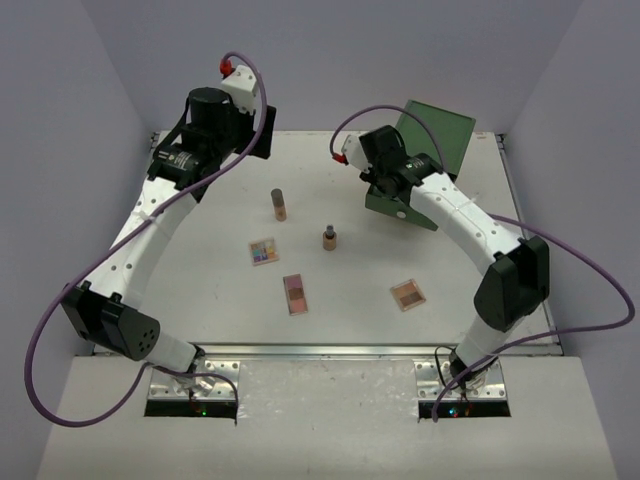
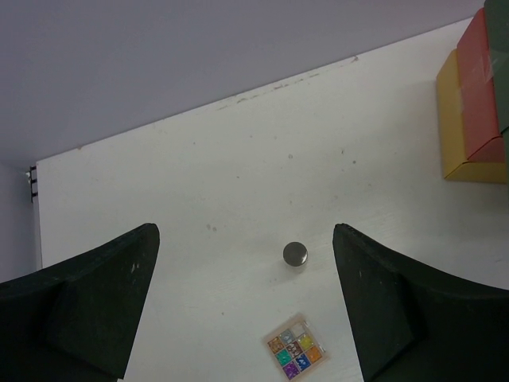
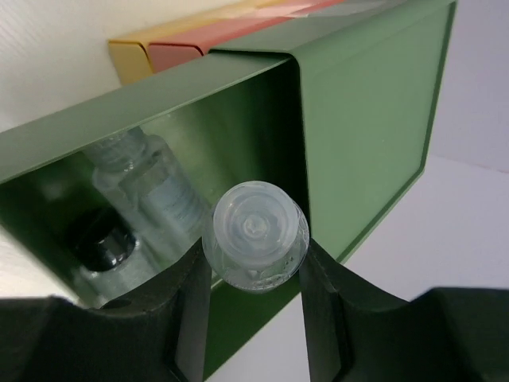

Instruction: Organize the makeup

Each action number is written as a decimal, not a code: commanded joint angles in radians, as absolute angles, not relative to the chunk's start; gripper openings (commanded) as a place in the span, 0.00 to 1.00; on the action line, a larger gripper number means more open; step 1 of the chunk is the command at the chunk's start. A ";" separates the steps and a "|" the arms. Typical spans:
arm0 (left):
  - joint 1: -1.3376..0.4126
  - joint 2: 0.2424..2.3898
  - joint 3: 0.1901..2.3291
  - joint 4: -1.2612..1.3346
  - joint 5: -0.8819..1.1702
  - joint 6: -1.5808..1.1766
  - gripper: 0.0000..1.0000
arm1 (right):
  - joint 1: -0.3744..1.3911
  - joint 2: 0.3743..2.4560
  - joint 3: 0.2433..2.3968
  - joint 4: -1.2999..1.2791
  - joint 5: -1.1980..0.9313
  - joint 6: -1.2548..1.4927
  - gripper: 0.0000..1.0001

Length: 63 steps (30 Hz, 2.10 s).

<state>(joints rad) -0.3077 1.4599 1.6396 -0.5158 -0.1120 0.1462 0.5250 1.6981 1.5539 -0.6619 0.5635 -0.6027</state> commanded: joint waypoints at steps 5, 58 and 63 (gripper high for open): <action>-0.296 1.404 1.616 -0.474 -0.120 0.156 0.89 | 0.500 1.740 1.565 -0.643 0.664 -0.628 0.56; -0.278 1.460 1.579 -0.453 -0.138 0.164 0.93 | 0.532 1.299 0.914 -0.280 0.698 0.945 0.41; -0.275 1.452 1.561 -0.443 -0.161 0.177 0.94 | 0.504 1.360 0.972 -0.265 0.722 0.930 0.41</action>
<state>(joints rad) -0.2916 1.4712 1.5702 -0.4930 -0.1364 0.1582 0.5231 1.3334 0.8915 -0.3423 0.6485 0.8982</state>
